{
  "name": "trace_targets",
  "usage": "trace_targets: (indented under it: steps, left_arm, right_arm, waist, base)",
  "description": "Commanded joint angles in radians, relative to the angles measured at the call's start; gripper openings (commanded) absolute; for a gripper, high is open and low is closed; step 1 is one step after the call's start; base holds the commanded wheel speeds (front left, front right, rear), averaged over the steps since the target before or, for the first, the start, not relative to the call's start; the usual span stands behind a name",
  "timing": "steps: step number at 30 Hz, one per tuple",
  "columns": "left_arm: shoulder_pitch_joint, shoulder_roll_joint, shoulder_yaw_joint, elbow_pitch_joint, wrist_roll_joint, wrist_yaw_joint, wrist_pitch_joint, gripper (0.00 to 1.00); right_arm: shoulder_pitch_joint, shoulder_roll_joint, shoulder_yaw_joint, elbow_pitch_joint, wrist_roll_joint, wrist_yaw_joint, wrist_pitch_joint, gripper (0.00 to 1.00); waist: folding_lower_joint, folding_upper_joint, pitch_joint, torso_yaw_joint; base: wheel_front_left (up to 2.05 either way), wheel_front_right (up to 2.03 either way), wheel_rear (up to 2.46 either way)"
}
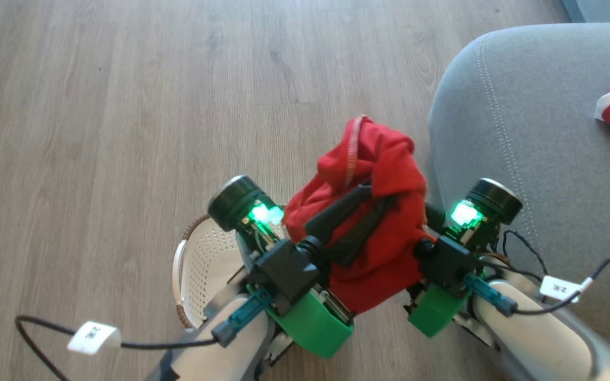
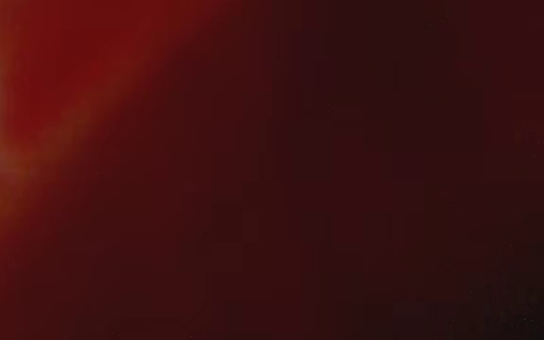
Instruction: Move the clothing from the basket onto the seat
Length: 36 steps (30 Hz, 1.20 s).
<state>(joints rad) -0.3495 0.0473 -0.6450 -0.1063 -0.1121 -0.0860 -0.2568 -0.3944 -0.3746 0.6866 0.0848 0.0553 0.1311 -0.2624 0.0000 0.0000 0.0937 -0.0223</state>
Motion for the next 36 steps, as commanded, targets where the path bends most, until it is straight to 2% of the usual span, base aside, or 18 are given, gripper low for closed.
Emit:
trace_targets:
  steps: [1,2,3,20,29,36]
  left_arm:
    - [-0.047,0.003,0.027,-0.034,0.0,-0.005,-0.005,0.0]
    - [-0.049,0.003,0.018,-0.035,-0.004,-0.006,-0.005,0.0]
    - [-0.048,0.003,0.014,-0.037,-0.005,-0.006,-0.005,0.0]
    - [-0.02,0.003,0.018,0.017,-0.019,-0.007,-0.005,0.0]
    - [-0.002,0.003,0.029,0.133,-0.04,-0.014,-0.005,0.0]
    - [0.007,0.003,0.0,0.239,-0.021,-0.026,-0.005,0.0]
  right_arm:
    - [-0.023,0.011,-0.004,-0.019,0.014,0.0,0.001,1.0]
    - [-0.02,0.031,-0.024,-0.004,0.022,0.0,0.001,0.02]
    - [-0.017,0.04,-0.035,0.001,0.027,0.0,0.001,0.0]
    - [0.039,0.133,-0.243,-0.015,0.013,0.0,0.001,0.0]
    - [0.065,0.183,-0.357,-0.012,0.01,0.0,0.001,0.0]
    - [0.079,0.203,-0.38,-0.015,0.013,0.0,0.001,0.0]
  waist:
    - [0.0,0.0,-0.001,0.001]
    - [0.0,0.0,-0.002,0.004]
    - [0.0,0.0,-0.003,0.006]
    - [0.0,0.0,0.002,0.007]
    - [0.0,0.0,-0.008,0.002]
    - [0.0,0.0,-0.02,0.0]
  base:
    - [0.0,0.0,0.0]
    - [0.0,0.0,0.0]
    - [0.0,0.0,0.0]
    - [0.0,0.0,0.0]
    - [0.0,0.0,0.0]
    - [0.0,0.0,0.0]
